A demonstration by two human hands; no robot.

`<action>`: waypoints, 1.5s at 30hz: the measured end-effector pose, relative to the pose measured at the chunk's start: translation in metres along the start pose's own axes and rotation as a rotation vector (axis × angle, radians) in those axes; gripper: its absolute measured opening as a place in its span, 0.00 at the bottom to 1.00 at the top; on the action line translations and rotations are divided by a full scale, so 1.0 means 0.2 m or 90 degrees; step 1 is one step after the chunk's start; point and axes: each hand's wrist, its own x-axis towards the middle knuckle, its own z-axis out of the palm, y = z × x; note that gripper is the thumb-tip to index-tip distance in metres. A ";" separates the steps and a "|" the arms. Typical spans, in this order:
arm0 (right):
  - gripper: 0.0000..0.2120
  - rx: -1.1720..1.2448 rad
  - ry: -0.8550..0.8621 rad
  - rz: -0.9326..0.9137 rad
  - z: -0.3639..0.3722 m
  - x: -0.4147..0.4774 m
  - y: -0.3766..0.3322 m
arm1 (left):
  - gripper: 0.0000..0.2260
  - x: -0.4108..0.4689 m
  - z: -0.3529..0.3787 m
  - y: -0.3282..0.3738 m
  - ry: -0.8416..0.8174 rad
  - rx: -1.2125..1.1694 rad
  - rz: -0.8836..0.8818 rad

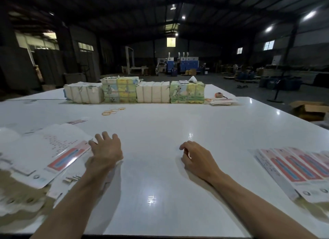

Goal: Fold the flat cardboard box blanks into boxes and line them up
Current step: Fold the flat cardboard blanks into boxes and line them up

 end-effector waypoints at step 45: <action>0.09 0.242 0.186 0.091 -0.05 0.04 -0.04 | 0.31 0.01 0.27 0.57 -0.466 -1.268 0.326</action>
